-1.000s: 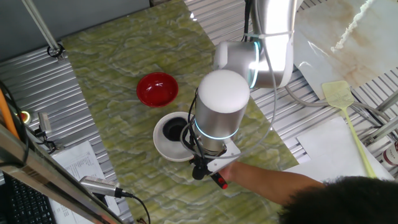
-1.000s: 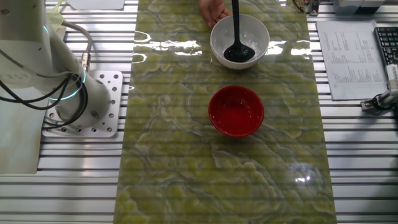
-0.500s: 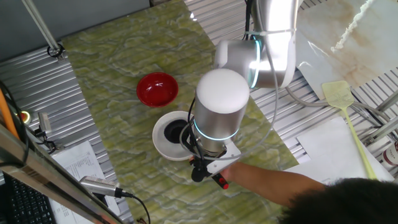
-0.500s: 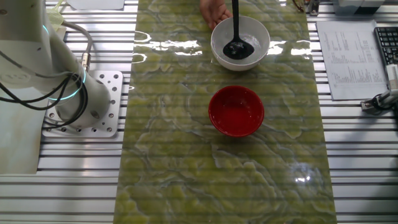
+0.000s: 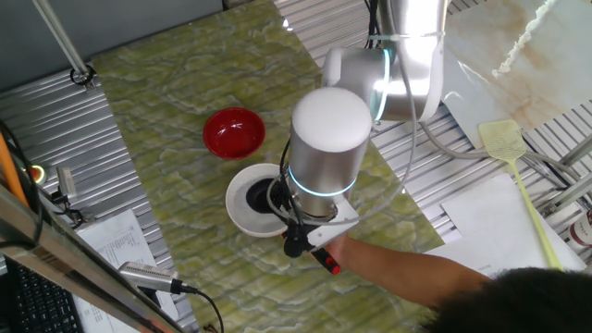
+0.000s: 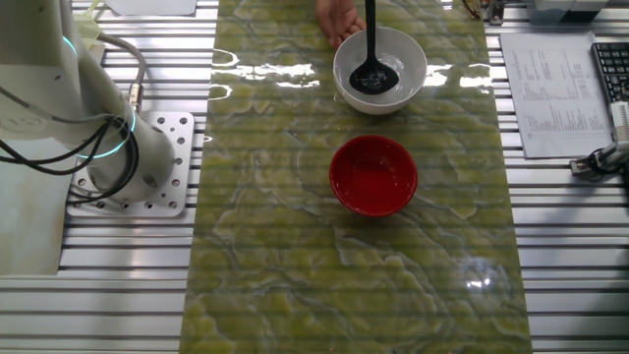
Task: Scoop water with a large spoon from one bowl to another
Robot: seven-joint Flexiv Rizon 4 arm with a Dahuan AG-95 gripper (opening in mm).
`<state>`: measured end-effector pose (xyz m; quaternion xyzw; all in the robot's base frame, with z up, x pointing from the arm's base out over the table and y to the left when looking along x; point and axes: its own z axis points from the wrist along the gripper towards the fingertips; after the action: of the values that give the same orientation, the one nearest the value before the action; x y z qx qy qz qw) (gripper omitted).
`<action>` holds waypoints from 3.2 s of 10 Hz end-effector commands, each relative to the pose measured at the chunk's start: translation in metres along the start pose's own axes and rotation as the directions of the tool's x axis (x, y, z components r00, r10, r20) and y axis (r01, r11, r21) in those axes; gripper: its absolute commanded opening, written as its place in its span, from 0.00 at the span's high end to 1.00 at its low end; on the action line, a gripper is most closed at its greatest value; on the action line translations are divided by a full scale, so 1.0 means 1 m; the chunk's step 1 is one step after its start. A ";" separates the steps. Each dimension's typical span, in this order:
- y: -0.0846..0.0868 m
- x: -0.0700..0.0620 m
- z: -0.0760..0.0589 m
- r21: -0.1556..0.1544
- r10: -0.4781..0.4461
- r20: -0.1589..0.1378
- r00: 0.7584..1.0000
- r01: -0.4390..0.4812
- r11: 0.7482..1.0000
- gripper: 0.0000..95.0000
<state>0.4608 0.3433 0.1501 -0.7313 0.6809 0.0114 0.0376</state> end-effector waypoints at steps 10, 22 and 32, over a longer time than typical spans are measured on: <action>0.016 0.006 -0.043 -0.001 0.050 0.005 0.999 -0.050 0.999 1.00; 0.029 0.013 -0.073 0.038 0.029 -0.075 0.997 -0.026 0.999 1.00; 0.030 0.018 -0.076 0.035 -0.046 -0.092 0.995 0.049 0.998 1.00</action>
<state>0.4294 0.3170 0.2243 -0.7461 0.6646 -0.0348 0.0205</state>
